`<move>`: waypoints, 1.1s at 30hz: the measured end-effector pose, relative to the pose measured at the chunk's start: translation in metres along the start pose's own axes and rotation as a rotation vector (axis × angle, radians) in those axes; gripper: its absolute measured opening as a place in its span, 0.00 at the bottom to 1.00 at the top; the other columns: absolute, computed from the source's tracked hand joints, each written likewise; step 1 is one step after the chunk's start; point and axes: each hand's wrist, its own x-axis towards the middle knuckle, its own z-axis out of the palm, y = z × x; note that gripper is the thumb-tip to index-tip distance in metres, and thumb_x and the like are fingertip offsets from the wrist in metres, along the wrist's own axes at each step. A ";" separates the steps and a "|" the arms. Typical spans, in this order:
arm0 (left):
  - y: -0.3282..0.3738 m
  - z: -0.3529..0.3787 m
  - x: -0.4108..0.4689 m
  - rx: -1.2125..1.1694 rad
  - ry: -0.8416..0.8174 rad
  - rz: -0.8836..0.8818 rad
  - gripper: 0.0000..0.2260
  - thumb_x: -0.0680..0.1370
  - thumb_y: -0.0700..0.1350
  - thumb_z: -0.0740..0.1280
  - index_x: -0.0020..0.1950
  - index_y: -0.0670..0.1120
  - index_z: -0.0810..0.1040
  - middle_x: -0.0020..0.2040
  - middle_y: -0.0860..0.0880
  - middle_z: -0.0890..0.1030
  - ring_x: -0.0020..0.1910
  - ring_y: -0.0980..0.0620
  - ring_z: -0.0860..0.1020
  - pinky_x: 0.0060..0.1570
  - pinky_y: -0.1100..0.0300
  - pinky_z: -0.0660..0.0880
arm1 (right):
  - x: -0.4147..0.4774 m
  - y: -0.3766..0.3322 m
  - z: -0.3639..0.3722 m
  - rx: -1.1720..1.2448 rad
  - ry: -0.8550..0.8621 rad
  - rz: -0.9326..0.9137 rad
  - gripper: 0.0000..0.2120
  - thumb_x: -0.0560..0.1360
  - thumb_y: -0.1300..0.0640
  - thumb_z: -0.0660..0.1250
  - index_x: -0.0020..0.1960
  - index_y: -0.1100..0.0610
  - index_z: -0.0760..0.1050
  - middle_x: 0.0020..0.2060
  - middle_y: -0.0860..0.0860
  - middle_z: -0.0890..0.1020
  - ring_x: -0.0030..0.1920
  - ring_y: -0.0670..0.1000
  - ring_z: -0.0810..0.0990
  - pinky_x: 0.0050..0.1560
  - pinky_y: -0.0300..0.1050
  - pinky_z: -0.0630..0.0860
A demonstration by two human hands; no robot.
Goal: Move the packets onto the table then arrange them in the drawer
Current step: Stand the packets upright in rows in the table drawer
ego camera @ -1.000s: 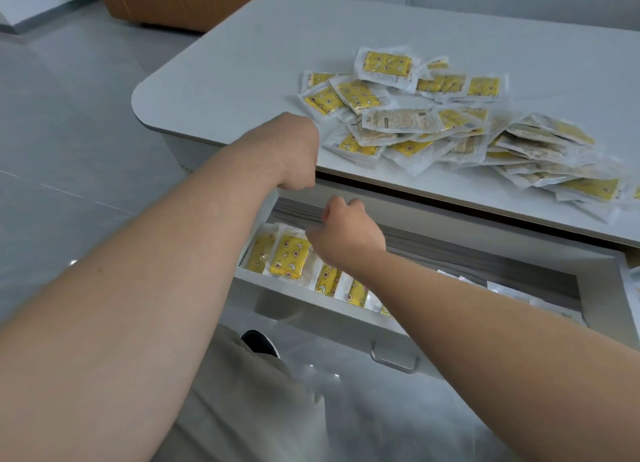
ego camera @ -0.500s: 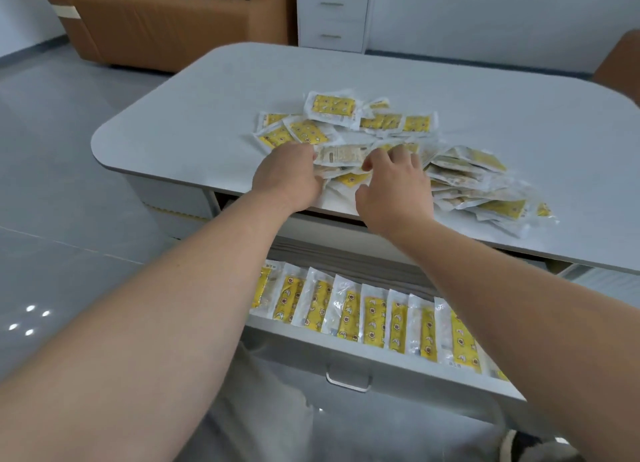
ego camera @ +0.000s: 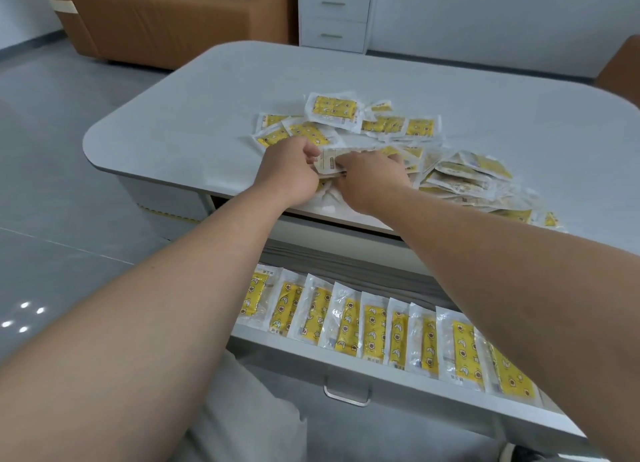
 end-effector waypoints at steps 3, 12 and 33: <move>-0.004 -0.005 0.002 -0.092 0.047 -0.037 0.23 0.73 0.30 0.63 0.64 0.49 0.77 0.61 0.53 0.79 0.60 0.53 0.77 0.56 0.60 0.74 | 0.002 0.003 -0.002 -0.010 0.062 0.011 0.14 0.83 0.58 0.57 0.40 0.50 0.72 0.40 0.50 0.79 0.44 0.57 0.78 0.63 0.54 0.67; 0.009 -0.013 -0.009 -0.584 0.070 -0.207 0.25 0.71 0.39 0.76 0.67 0.48 0.77 0.60 0.52 0.79 0.58 0.52 0.79 0.58 0.57 0.76 | -0.003 0.015 -0.031 0.613 0.277 0.185 0.14 0.84 0.56 0.56 0.45 0.56 0.76 0.36 0.50 0.76 0.35 0.53 0.74 0.34 0.44 0.69; 0.020 -0.008 -0.078 -0.418 -0.705 -0.232 0.17 0.76 0.31 0.70 0.63 0.45 0.78 0.54 0.44 0.86 0.55 0.42 0.84 0.61 0.44 0.78 | -0.138 0.067 -0.019 1.450 -0.239 0.425 0.15 0.74 0.67 0.74 0.60 0.57 0.80 0.49 0.57 0.87 0.47 0.57 0.88 0.47 0.54 0.85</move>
